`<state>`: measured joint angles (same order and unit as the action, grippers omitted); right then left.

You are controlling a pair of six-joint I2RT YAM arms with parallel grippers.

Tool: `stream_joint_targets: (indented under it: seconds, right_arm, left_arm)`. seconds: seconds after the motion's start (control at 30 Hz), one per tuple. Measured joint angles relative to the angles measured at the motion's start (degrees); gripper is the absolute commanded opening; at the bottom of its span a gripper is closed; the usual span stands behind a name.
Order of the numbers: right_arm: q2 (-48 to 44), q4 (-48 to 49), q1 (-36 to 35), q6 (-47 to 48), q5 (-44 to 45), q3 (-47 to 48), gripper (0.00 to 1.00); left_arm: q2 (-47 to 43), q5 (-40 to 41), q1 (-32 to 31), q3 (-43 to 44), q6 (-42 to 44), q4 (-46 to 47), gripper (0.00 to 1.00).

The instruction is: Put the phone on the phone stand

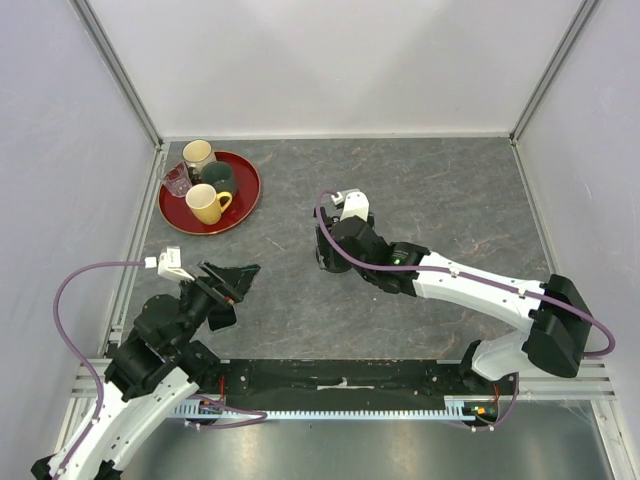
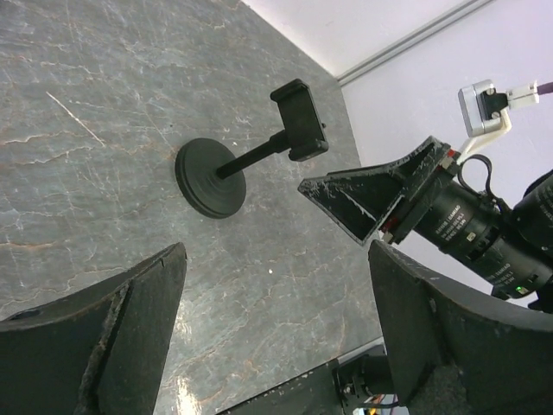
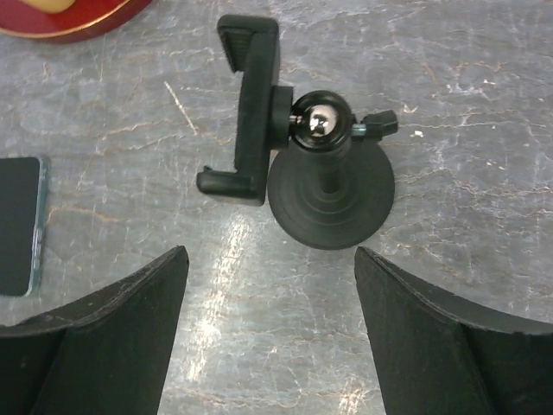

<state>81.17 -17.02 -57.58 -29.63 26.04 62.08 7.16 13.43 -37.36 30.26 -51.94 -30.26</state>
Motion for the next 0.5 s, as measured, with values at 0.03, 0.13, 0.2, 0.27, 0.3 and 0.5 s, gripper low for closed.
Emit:
stream_joint_targets:
  seconds: [0.03,0.13,0.2,0.27,0.3,0.5]
  right_arm:
    - [0.26,0.07,-0.02,-0.31,1.07,0.0,0.79]
    - [0.39,0.9,0.0,-0.52,2.82,0.0,0.74]
    - [0.83,1.77,0.0,-0.35,3.3,0.0,0.74]
    - [1.64,2.58,-0.02,-0.09,3.37,0.02,0.74]
    - [2.21,2.89,0.0,0.0,3.37,0.02,0.74]
    - [5.07,3.21,0.0,1.57,3.21,1.2,0.64]
  left_arm:
    - [0.0,-0.22,0.0,-0.04,-0.13,0.0,0.91]
    - [-0.15,-0.68,0.0,-0.48,-0.72,0.11,0.91]
    - [-0.17,-1.07,0.0,-0.81,-1.22,0.09,0.9]
    - [-0.13,-1.53,0.0,-0.98,-1.6,0.24,0.9]
    - [-0.04,-1.64,0.0,-1.03,-1.7,0.33,0.89]
    - [2.62,-2.82,0.0,-1.42,-2.36,1.9,0.87]
